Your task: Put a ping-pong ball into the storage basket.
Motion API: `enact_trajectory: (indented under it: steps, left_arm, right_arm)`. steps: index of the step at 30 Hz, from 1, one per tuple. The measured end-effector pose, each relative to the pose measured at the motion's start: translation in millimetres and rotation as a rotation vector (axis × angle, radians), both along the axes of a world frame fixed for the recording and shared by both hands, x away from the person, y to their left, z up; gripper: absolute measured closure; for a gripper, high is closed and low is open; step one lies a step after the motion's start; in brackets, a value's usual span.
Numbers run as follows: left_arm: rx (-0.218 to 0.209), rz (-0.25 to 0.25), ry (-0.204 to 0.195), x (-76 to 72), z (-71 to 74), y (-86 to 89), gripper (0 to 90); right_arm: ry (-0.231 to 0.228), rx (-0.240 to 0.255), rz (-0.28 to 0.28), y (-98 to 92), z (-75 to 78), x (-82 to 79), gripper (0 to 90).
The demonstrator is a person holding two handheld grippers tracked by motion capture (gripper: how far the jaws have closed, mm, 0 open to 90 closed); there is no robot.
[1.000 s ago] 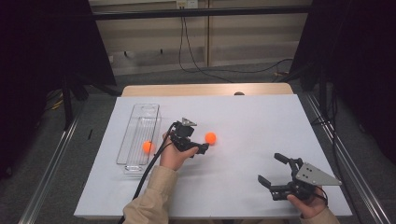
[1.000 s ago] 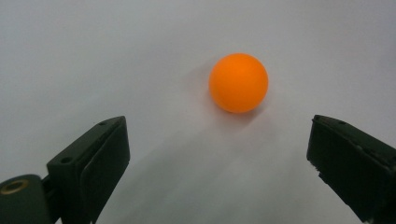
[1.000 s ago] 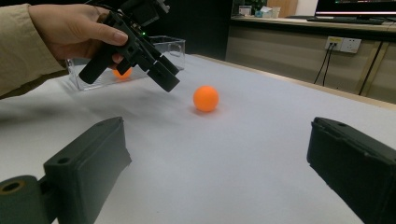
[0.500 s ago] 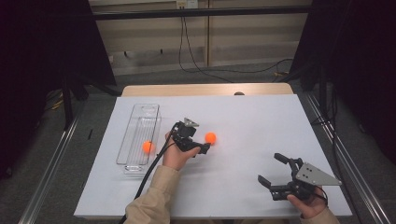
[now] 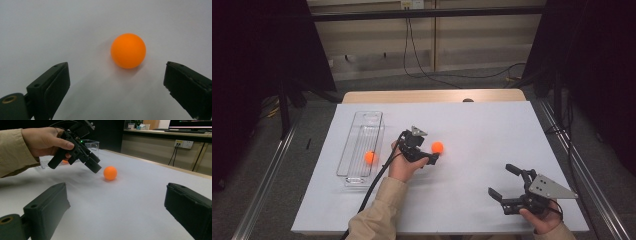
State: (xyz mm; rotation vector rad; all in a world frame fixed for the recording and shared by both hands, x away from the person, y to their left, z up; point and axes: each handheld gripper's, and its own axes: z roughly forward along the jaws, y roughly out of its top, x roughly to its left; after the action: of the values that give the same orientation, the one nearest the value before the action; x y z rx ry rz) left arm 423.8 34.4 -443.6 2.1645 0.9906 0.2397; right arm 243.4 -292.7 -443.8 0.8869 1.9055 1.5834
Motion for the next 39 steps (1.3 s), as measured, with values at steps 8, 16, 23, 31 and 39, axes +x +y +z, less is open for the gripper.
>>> enact_trajectory:
  steps: [8,16,23,31,39]
  left_arm:
    - [-0.002,0.006,-0.008,1.8,-2.7,-2.4,7.3]
    - [-0.004,0.004,-0.023,3.3,-3.7,-4.7,8.0]
    - [-0.011,0.015,-0.025,4.9,-5.8,-5.7,8.2]
    - [-0.014,0.012,-0.03,5.8,-5.5,-6.8,9.7]
    - [-0.021,0.013,-0.032,6.4,-5.8,-8.0,11.2]
  right_arm:
    - [0.0,0.0,-0.002,-0.2,0.1,-0.1,4.2]
    - [0.0,-0.001,-0.002,-0.3,0.2,-0.1,4.2]
    - [-0.001,0.001,0.0,-0.4,0.1,0.0,4.2]
    - [0.001,-0.001,0.0,-0.1,0.1,-0.2,4.3]
    - [0.001,0.0,0.0,0.2,0.0,-0.1,4.2]
